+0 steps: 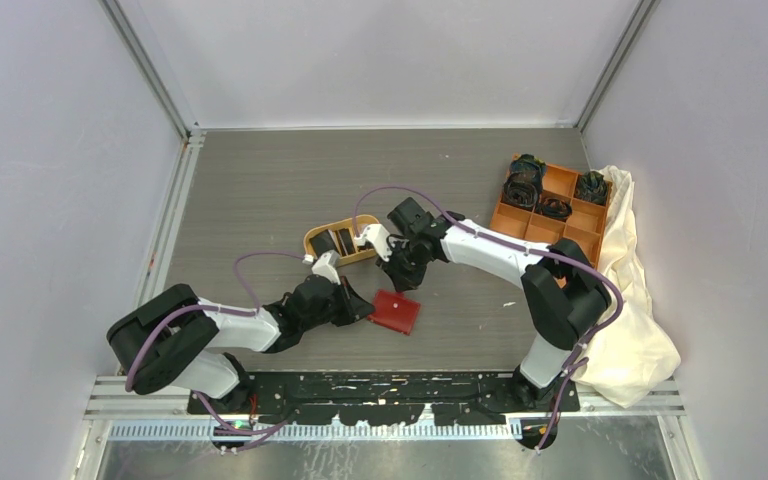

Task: Put the credit cards into the card holder
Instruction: Close the card holder at the center of the board.

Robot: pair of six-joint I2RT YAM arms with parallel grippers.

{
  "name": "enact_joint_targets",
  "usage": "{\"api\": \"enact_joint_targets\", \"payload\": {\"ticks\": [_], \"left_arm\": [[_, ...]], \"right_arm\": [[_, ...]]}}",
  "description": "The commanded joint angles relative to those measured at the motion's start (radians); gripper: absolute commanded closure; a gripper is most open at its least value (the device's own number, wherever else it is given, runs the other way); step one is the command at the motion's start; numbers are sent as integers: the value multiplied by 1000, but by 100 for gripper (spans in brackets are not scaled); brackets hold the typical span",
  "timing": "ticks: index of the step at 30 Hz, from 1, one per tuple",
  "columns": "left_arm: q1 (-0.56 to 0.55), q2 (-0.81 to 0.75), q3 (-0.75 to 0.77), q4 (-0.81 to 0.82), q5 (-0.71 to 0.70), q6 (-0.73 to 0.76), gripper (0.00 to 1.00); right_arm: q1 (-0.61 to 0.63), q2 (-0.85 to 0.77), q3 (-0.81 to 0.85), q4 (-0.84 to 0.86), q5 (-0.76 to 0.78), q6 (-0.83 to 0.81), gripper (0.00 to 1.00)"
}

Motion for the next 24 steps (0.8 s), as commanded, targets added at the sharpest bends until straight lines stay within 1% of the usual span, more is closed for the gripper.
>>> {"api": "enact_joint_targets", "payload": {"ticks": [1, 9, 13, 24], "left_arm": [[-3, 1, 5, 40, 2, -5, 100], [-3, -10, 5, 32, 1, -7, 100], [-3, -21, 5, 27, 1, -9, 100], [-3, -44, -1, 14, 1, -7, 100]], "right_arm": [[-3, -1, 44, -7, -30, 9, 99], [-4, 2, 48, -34, -62, 1, 99], [3, -3, 41, -54, -128, -21, 99], [80, 25, 26, -57, -33, -63, 99]]}}
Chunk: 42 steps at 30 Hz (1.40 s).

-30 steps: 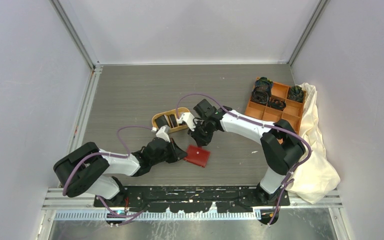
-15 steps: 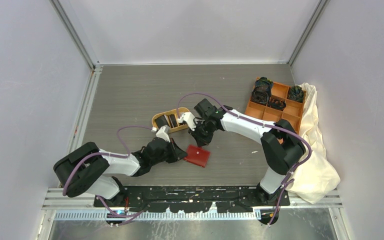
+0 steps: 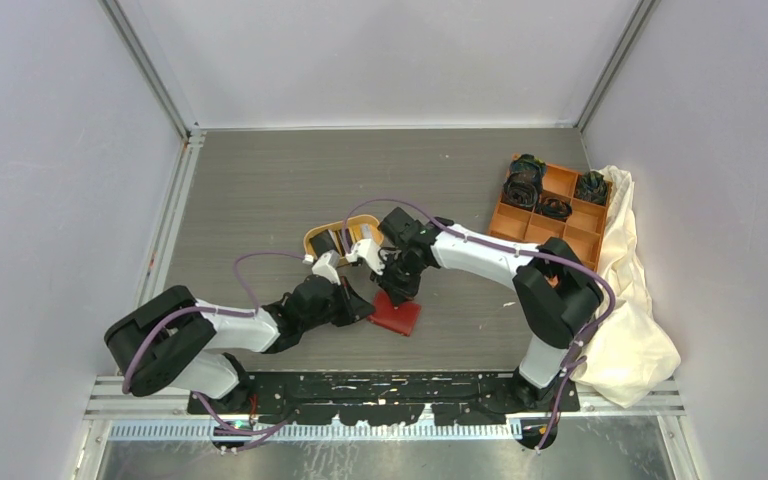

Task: Put the credit cards into the card holder
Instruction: Close the card holder at the center of the board.

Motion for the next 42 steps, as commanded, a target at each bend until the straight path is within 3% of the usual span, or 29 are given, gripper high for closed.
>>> {"api": "enact_joint_targets", "payload": {"ticks": [1, 42], "left_arm": [[-3, -35, -1, 20, -1, -5, 100], [-3, -75, -28, 19, -12, 0, 100]], "right_arm": [[28, 0, 18, -4, 32, -31, 99], [92, 41, 3, -79, 44, -131, 99]]}}
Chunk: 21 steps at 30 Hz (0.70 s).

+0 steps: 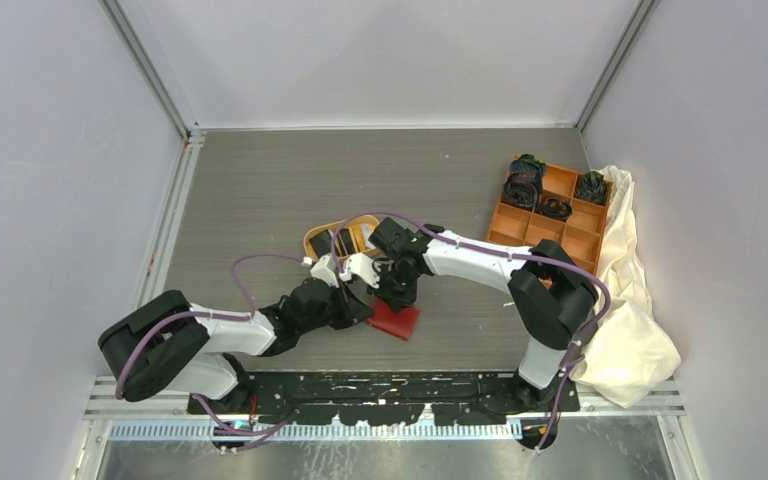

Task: Put the credit cards into the card holder
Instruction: Close the card holder at the center of the board.

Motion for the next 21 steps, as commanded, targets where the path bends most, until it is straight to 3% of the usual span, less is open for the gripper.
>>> {"api": "enact_joint_targets", "payload": {"ticks": [1, 21], "left_arm": [[1, -35, -8, 34, -20, 1, 100], [2, -15, -29, 73, -26, 6, 100]], "right_arm": [[16, 27, 4, -41, -23, -6, 99], [54, 114, -3, -53, -11, 12, 99]]}}
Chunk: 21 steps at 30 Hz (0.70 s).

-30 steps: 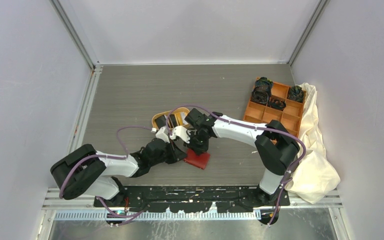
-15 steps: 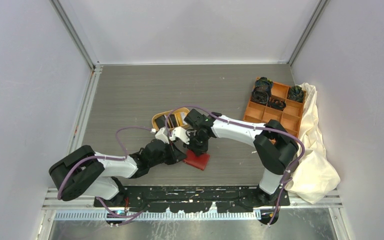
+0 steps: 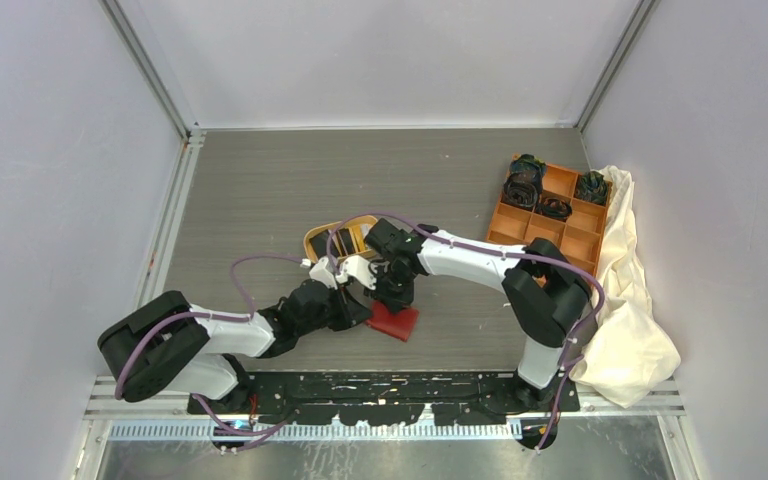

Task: Put the credit cards into the card holder
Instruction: Close the card holder at the center of the board.

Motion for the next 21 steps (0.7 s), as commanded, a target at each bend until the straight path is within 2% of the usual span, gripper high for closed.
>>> {"api": "enact_joint_targets", "payload": {"ticks": [1, 10, 14, 18, 21], "left_arm": [[2, -9, -12, 69, -27, 6, 100], [3, -12, -15, 71, -30, 13, 100], [3, -14, -12, 79, -21, 29, 97], [11, -67, 2, 30, -15, 69, 85], [21, -160, 45, -97, -13, 144, 77]], "right_arm": [[38, 88, -26, -38, -11, 7, 99], [47, 107, -6, -49, 16, 24, 97], [5, 29, 31, -49, -40, 60, 54], [-92, -85, 48, -80, -164, 59, 32], [-177, -174, 60, -88, -221, 63, 20]]}}
